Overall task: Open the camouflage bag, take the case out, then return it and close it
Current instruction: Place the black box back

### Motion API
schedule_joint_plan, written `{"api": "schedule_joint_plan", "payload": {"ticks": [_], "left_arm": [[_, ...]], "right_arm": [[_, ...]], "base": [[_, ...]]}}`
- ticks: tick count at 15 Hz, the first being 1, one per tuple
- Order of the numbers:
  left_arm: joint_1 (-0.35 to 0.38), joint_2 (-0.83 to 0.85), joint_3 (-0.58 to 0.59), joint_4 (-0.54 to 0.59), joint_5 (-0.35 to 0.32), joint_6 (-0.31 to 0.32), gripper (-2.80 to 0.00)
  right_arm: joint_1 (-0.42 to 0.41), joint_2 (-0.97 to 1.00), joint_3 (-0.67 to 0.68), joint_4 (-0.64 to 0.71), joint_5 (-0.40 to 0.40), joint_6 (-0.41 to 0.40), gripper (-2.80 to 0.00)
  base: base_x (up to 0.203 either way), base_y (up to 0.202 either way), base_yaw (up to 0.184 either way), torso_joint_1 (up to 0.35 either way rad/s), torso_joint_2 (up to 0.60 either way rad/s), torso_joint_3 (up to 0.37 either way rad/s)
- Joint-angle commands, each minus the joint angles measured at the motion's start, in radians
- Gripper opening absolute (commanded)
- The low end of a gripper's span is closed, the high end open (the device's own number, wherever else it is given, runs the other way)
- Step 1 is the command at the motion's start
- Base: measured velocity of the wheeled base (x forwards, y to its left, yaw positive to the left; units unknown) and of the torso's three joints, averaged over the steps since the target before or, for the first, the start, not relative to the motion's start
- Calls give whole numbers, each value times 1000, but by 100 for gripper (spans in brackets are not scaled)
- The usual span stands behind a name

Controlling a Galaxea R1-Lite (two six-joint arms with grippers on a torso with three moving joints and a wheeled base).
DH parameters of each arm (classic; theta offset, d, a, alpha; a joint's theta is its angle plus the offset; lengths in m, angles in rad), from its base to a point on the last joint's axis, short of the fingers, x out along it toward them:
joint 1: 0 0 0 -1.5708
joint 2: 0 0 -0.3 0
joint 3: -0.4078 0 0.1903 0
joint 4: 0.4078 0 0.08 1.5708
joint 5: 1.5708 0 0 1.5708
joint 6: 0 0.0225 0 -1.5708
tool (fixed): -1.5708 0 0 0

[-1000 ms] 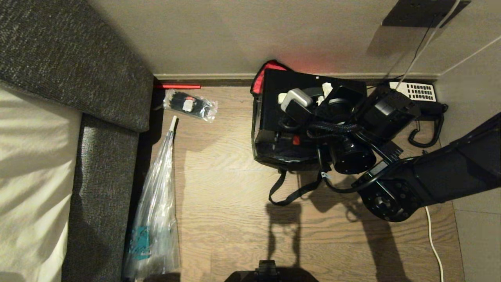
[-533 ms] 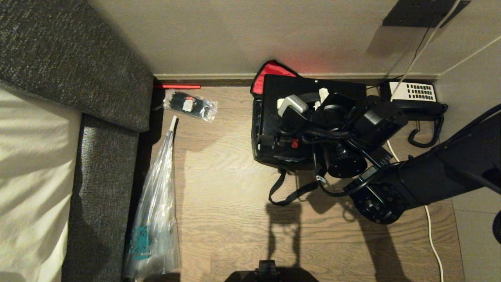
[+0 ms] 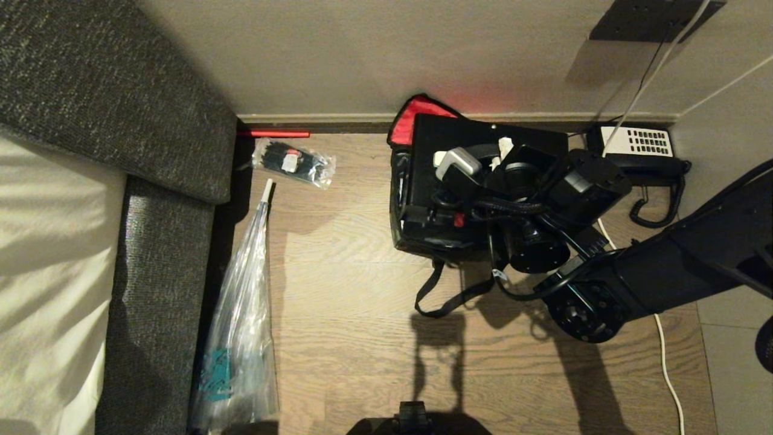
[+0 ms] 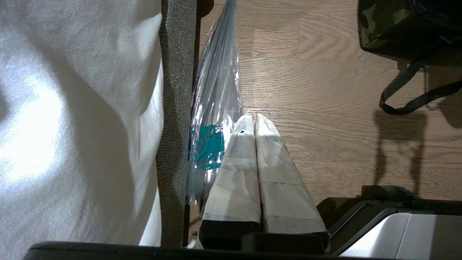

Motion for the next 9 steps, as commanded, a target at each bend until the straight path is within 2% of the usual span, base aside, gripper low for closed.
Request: {"api": "schedule_joint_plan", "payload": {"ticks": [1,9], "left_arm": [[0,1,2,0,0,0,-280],[0,1,2,0,0,0,-280]], "right_arm": [[-3,19,-3,-12,-4,-8,-280],[-20,54,-6,-46,-2,-17,-280]], "base": [[0,0,0,0,0,0],[0,0,0,0,0,0]]}}
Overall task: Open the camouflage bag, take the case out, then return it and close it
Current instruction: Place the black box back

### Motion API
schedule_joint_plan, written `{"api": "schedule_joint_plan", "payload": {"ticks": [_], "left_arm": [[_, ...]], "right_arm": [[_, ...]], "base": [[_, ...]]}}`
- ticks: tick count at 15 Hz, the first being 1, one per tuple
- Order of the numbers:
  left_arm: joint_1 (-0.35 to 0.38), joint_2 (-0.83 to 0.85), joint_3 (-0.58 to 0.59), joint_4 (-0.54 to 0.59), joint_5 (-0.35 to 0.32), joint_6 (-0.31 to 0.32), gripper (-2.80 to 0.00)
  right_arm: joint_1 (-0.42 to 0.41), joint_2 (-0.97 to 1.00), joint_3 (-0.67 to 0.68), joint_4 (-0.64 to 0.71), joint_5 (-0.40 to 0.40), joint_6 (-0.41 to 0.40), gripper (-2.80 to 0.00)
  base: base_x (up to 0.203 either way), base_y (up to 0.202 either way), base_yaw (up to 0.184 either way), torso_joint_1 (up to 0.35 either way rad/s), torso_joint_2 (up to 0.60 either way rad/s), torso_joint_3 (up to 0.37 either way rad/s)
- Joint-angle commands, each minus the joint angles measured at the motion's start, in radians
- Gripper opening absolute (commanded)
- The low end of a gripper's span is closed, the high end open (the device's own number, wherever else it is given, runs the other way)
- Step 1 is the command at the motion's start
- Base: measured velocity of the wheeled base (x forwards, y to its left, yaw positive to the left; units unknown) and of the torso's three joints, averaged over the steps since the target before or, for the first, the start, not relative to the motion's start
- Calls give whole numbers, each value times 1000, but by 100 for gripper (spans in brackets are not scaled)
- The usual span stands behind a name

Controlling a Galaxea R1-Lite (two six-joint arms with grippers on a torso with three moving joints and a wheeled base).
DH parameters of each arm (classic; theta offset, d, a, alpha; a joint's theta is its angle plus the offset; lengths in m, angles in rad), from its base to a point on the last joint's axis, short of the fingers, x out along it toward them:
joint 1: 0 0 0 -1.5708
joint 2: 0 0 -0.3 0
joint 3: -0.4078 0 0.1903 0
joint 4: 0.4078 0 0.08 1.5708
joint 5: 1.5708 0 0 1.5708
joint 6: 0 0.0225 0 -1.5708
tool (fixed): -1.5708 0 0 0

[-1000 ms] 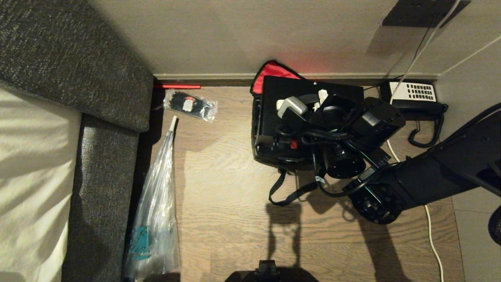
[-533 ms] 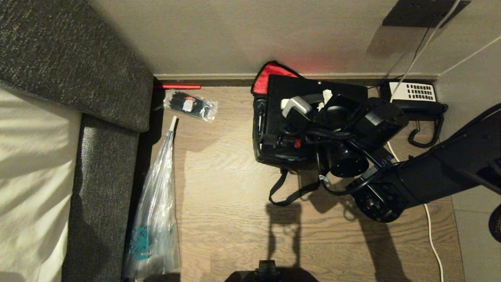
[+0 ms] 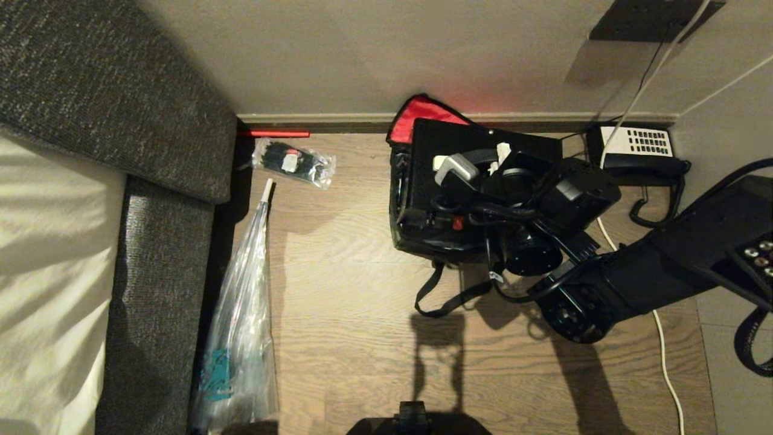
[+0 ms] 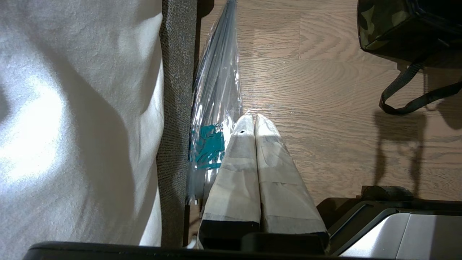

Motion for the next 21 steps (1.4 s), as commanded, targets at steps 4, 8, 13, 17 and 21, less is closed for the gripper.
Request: {"api": "schedule_joint_plan", "payload": {"ticks": [4,8,13,17,21], "left_arm": [[0,1,2,0,0,0,-280],[0,1,2,0,0,0,-280],[0,1,2,0,0,0,-280],[0,1,3,0,0,0,-280],[0,1,2,0,0,0,-280]], "right_arm": [[-17,22,0,-9,-1,-10,-280],[-17,-27,7,19,-3,-14,-280],[-18,-22,17,11,-2,-12,-280],[-18,31,13,6,-3,-4,-280],[-29,80,5,-8,0,1,-280]], "base": [[0,0,0,0,0,0],[0,0,0,0,0,0],[0,0,0,0,0,0],[0,0,0,0,0,0],[0,0,0,0,0,0]]}}
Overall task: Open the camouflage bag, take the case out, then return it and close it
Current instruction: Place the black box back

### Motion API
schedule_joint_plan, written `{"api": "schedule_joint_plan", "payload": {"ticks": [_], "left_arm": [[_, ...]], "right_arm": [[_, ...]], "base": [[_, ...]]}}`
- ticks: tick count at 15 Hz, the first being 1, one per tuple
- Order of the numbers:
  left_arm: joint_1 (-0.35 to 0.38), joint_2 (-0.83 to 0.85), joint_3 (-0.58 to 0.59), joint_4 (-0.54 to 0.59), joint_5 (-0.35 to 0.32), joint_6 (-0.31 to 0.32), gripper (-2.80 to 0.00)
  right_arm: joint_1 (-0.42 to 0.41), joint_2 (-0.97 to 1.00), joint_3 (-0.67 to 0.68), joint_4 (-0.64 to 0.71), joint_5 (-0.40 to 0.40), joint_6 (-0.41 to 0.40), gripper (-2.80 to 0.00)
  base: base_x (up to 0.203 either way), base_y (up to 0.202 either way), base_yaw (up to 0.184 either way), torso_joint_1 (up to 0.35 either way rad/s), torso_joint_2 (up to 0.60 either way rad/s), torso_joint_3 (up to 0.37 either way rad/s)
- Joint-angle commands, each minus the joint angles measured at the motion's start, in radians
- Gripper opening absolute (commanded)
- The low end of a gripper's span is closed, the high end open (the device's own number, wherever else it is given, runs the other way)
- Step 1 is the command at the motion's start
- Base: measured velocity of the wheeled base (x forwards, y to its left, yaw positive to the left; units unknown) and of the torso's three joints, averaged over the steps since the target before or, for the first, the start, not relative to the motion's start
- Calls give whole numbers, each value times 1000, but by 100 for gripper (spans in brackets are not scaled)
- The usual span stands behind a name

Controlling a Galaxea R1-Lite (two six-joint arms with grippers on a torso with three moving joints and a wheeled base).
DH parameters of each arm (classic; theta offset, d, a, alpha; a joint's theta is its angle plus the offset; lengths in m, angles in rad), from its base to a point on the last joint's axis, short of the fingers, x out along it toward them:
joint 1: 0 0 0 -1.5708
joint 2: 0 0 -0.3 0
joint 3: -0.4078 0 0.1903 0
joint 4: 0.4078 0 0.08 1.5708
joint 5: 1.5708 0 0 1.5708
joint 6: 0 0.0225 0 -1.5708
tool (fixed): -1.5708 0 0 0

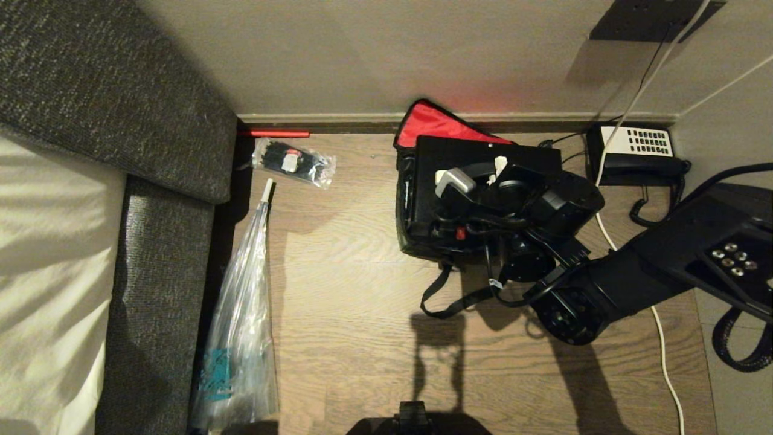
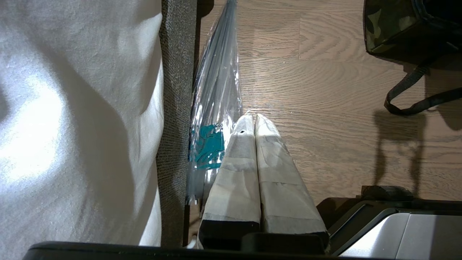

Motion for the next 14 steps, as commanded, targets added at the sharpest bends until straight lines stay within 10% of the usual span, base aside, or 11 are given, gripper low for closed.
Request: {"api": "schedule_joint_plan", "payload": {"ticks": [1,14], "left_arm": [[0,1,2,0,0,0,-280],[0,1,2,0,0,0,-280]], "right_arm": [[-3,49,-9,-22,-2,-8,-280],[-33,217,-139,-36,3,-8,-280]], "base": [[0,0,0,0,0,0],[0,0,0,0,0,0]]}}
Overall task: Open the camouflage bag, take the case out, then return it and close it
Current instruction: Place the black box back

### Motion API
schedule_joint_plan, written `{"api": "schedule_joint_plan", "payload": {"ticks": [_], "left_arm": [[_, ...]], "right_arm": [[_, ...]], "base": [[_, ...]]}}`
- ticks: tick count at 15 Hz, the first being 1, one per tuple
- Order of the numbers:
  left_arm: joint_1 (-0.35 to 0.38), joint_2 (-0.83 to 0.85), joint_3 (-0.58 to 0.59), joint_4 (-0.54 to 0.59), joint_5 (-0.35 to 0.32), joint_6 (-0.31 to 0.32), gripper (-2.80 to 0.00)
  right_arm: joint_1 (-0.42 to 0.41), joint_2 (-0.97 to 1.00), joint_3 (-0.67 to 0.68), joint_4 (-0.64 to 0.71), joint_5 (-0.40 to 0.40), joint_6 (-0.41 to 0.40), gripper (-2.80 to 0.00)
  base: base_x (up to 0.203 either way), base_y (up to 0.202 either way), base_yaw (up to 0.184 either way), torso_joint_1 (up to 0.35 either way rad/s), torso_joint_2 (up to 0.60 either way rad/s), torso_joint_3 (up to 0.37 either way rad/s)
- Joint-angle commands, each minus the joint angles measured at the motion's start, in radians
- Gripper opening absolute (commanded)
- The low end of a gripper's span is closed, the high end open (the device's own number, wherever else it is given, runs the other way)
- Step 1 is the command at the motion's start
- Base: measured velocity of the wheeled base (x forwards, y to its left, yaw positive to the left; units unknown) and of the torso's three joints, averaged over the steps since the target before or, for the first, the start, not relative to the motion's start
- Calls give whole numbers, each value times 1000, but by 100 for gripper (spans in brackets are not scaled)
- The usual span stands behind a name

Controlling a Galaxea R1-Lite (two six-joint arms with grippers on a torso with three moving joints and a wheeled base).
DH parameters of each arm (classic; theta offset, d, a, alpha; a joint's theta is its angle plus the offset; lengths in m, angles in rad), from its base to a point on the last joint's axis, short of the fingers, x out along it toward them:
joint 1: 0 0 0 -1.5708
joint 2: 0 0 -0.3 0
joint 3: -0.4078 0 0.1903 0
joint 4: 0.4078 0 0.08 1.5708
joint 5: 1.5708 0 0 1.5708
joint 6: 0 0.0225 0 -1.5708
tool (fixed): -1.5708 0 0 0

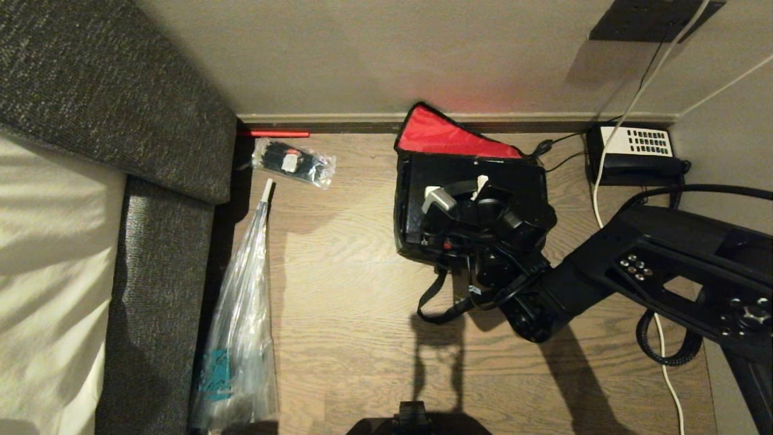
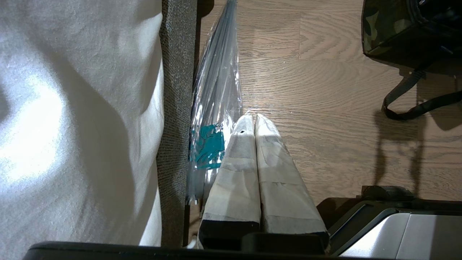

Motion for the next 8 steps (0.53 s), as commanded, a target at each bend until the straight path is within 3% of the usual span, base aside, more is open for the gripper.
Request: {"api": "schedule_joint_plan", "payload": {"ticks": [1,8], "left_arm": [[0,1,2,0,0,0,-280],[0,1,2,0,0,0,-280]], "right_arm": [[-13,41,-10,-9,-4,-8,-280],[-31,113,-37,-9,-5,5,-280]], "base": [[0,0,0,0,0,0],[0,0,0,0,0,0]]}}
